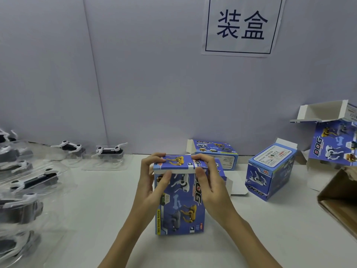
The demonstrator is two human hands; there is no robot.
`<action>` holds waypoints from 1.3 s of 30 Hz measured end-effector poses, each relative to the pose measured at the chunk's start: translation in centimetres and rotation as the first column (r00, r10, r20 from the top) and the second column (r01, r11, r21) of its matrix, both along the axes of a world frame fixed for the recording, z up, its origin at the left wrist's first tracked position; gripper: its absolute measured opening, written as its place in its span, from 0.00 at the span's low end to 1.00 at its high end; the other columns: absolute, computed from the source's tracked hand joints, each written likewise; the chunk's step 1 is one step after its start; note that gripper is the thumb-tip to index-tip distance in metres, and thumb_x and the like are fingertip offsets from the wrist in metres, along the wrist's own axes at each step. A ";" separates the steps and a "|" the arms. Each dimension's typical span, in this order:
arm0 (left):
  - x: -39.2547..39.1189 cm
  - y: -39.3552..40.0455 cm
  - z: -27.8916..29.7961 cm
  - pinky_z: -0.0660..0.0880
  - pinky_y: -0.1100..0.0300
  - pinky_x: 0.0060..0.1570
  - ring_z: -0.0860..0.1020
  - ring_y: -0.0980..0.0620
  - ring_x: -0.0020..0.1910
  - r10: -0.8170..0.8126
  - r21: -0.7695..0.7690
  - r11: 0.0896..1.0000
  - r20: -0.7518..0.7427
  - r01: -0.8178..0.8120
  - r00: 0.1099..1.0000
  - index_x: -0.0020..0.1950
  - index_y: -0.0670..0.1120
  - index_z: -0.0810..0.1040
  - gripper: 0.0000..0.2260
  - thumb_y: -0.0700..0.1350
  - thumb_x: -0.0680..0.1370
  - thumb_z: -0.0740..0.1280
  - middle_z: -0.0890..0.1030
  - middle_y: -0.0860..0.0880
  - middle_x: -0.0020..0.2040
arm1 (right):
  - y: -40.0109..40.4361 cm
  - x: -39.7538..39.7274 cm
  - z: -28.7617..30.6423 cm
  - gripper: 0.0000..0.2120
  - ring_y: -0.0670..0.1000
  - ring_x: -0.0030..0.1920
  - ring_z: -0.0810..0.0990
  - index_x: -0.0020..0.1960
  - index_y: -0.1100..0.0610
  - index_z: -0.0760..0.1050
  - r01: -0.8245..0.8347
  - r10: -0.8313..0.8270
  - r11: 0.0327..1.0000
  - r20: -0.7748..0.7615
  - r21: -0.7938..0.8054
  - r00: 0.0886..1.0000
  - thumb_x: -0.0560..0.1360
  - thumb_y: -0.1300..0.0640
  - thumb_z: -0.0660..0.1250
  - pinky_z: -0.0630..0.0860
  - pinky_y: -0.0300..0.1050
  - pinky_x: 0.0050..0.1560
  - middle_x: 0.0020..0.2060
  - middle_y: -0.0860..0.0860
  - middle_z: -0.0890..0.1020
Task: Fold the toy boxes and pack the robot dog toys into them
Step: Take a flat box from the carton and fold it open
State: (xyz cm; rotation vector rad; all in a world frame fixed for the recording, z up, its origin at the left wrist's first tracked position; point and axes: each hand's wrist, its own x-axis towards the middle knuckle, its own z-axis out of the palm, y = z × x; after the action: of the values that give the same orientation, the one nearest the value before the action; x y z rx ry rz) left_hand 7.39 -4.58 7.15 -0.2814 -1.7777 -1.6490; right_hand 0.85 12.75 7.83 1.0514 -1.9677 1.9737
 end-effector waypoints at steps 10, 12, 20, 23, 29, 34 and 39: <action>0.3 1.3 0.2 0.83 0.59 0.49 0.79 0.55 0.66 0.146 0.059 0.989 -0.157 -0.138 0.977 0.61 0.62 0.65 0.24 0.68 0.73 0.73 0.69 0.51 0.72 | 0.2 0.1 -1.1 0.25 0.53 0.63 0.83 0.64 0.37 0.63 0.052 -0.056 0.994 -0.041 -0.093 0.998 0.74 0.28 0.67 0.86 0.50 0.47 0.65 0.39 0.77; 0.3 1.2 0.0 0.84 0.56 0.48 0.81 0.52 0.63 0.133 0.078 0.989 -0.133 -0.123 0.982 0.59 0.65 0.67 0.21 0.69 0.73 0.72 0.73 0.53 0.67 | 0.1 0.2 -1.2 0.23 0.51 0.62 0.83 0.60 0.36 0.64 0.074 -0.078 0.995 -0.049 -0.072 0.996 0.73 0.26 0.66 0.86 0.52 0.49 0.62 0.37 0.79; 0.4 1.1 -0.2 0.85 0.47 0.48 0.71 0.46 0.75 0.127 -0.032 0.991 -0.111 -0.131 0.986 0.68 0.66 0.70 0.21 0.71 0.77 0.64 0.63 0.59 0.79 | -0.2 0.2 -1.2 0.19 0.56 0.58 0.85 0.58 0.34 0.66 0.061 -0.062 0.993 -0.007 -0.101 0.998 0.74 0.29 0.68 0.86 0.59 0.46 0.58 0.46 0.81; 0.5 1.0 0.1 0.84 0.44 0.52 0.67 0.50 0.78 0.150 -0.093 0.983 -0.095 -0.159 0.984 0.68 0.64 0.73 0.22 0.71 0.77 0.63 0.62 0.59 0.80 | -0.2 0.2 -1.1 0.14 0.52 0.60 0.84 0.62 0.31 0.67 0.054 -0.060 0.993 -0.054 -0.109 0.997 0.81 0.46 0.65 0.86 0.51 0.44 0.63 0.45 0.78; 1.3 0.6 0.4 0.83 0.52 0.53 0.69 0.49 0.73 0.132 -0.211 0.965 -0.114 -0.153 0.985 0.63 0.65 0.76 0.13 0.63 0.79 0.67 0.65 0.54 0.69 | 0.8 -0.4 -0.7 0.17 0.52 0.74 0.70 0.72 0.38 0.72 0.056 -0.039 0.997 -0.289 0.048 0.956 0.86 0.53 0.56 0.86 0.43 0.43 0.74 0.44 0.68; 0.7 0.8 0.0 0.75 0.55 0.62 0.69 0.51 0.70 0.302 -0.470 0.720 -0.450 -0.510 0.841 0.65 0.59 0.75 0.20 0.51 0.76 0.76 0.63 0.52 0.72 | 0.5 -0.1 -0.8 0.13 0.51 0.58 0.81 0.68 0.41 0.71 0.202 -0.196 0.979 -0.252 -0.002 0.947 0.86 0.49 0.55 0.80 0.40 0.50 0.60 0.41 0.80; -0.2 1.0 -1.2 0.70 0.46 0.64 0.71 0.43 0.70 0.323 -0.654 0.369 -0.575 -0.660 0.751 0.70 0.57 0.73 0.30 0.50 0.72 0.81 0.68 0.46 0.73 | -0.1 0.2 -1.1 0.24 0.49 0.67 0.80 0.74 0.48 0.72 -0.008 0.024 0.997 0.207 -0.076 0.978 0.82 0.39 0.60 0.78 0.41 0.61 0.65 0.43 0.82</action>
State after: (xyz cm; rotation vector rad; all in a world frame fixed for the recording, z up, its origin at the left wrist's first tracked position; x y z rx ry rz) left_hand 7.22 -3.57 5.94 -0.3672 -1.9576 -0.1568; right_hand 1.06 12.65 6.75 0.8774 -1.9708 2.2290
